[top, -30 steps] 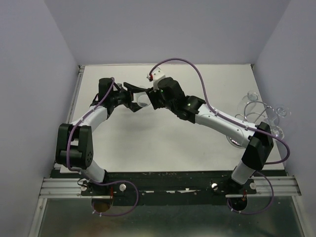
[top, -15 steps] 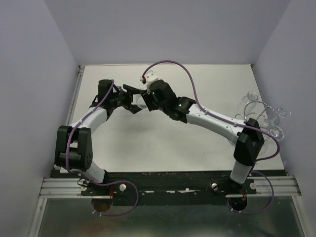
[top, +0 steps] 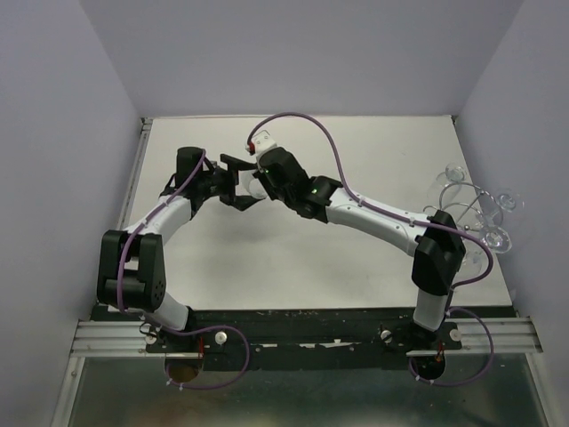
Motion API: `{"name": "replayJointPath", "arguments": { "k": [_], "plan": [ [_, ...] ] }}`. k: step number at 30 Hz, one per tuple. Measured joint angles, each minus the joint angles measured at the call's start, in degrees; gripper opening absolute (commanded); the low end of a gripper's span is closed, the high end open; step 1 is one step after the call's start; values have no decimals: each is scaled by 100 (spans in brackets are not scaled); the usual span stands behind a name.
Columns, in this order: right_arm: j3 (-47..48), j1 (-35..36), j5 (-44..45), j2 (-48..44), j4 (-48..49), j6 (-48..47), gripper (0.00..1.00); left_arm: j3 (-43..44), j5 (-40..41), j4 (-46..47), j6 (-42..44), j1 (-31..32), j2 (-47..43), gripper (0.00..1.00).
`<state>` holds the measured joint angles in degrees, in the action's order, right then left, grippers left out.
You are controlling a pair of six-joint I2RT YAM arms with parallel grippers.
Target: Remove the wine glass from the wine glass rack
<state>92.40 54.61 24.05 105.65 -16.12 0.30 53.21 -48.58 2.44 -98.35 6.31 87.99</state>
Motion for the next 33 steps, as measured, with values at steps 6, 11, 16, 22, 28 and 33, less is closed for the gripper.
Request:
{"name": "replayJointPath", "arguments": {
  "k": [6, 11, 16, 22, 28, 33],
  "plan": [
    [-98, 13, 4, -24, 4, -168, 1, -151, 83, -396, 435, -197, -101, 99],
    [-280, -105, -225, -221, -271, -638, 1, -350, 339, -671, 1228, -846, -289, 99],
    [-529, -219, -538, -782, -894, -1255, 1, -367, 476, -686, 1969, -1416, -487, 99],
    [-861, -216, -1182, -1346, -1663, -1869, 1, 46, 654, -973, 3117, -1523, -505, 99],
    [-949, -219, -1845, -1349, -2527, -2358, 1, 1137, 1220, -1884, 4977, -1519, -525, 99],
    [-848, -251, -2074, -1008, -2986, -2524, 1, 1679, 1663, -2686, 6312, -1519, -645, 99]
  ]
}}
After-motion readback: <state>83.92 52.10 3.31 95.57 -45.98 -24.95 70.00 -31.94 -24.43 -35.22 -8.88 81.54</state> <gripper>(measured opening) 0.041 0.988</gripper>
